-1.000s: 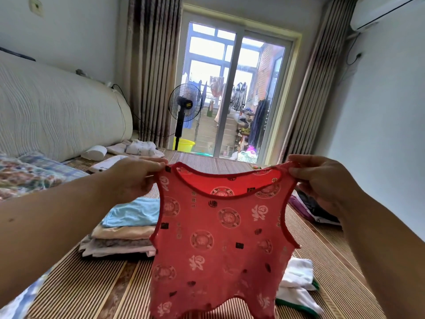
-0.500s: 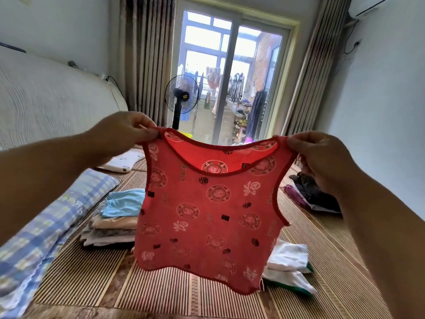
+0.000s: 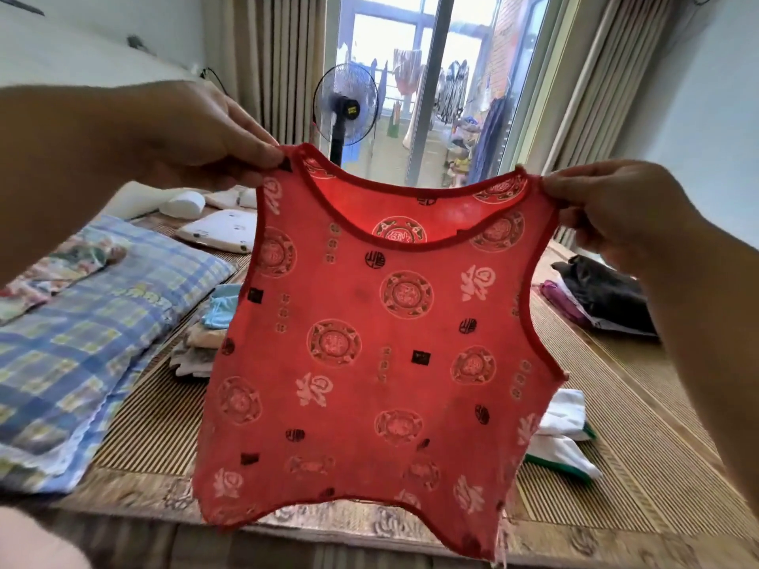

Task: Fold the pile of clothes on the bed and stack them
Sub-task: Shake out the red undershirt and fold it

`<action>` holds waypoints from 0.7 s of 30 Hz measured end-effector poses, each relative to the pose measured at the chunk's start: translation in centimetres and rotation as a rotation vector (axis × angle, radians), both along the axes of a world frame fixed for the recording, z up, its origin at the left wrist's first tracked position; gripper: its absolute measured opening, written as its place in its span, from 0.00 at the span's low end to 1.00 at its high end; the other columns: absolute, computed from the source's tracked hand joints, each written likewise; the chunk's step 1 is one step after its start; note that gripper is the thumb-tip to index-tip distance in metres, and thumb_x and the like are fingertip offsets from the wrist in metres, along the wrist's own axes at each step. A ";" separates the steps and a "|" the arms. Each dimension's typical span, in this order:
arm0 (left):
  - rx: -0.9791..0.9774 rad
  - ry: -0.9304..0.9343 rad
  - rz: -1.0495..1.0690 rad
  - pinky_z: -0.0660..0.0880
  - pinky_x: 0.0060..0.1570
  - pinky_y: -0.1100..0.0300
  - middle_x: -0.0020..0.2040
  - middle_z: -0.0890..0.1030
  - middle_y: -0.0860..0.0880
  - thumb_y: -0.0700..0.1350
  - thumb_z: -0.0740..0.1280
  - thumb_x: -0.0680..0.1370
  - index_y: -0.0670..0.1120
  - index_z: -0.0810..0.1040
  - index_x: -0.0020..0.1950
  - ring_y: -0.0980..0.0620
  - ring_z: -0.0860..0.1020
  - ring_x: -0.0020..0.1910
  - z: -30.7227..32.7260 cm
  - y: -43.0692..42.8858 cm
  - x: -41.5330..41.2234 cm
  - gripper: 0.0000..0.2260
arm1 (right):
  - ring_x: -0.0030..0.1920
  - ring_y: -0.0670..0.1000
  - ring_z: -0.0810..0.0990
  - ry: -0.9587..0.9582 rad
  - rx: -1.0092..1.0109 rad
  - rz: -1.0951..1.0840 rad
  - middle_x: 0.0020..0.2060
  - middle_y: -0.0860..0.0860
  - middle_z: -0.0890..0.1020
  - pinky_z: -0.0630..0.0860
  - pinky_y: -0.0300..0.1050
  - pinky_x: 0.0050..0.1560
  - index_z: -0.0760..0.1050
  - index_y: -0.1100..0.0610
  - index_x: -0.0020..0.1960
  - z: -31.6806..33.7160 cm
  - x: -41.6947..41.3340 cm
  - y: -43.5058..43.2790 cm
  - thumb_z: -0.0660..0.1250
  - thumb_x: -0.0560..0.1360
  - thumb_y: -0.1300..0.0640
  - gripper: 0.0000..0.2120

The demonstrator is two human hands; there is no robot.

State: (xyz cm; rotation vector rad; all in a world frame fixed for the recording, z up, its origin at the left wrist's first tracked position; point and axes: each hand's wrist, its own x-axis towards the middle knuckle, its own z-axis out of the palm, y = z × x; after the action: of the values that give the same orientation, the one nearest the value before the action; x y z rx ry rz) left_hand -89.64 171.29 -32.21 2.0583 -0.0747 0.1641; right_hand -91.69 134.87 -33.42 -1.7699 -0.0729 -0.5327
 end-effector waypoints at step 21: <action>0.551 0.032 -0.123 0.70 0.35 0.69 0.30 0.81 0.59 0.46 0.75 0.70 0.54 0.84 0.36 0.64 0.77 0.32 -24.4 -1.2 8.5 0.04 | 0.36 0.52 0.81 0.256 -0.234 0.011 0.33 0.52 0.83 0.78 0.54 0.43 0.81 0.54 0.37 -26.0 11.1 -0.1 0.75 0.70 0.56 0.05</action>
State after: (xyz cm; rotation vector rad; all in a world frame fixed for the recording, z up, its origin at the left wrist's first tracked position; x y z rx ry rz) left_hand -81.12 170.06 -56.62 2.5956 -0.2485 0.0337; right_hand -80.63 134.81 -59.39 -2.0521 0.0362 -0.2943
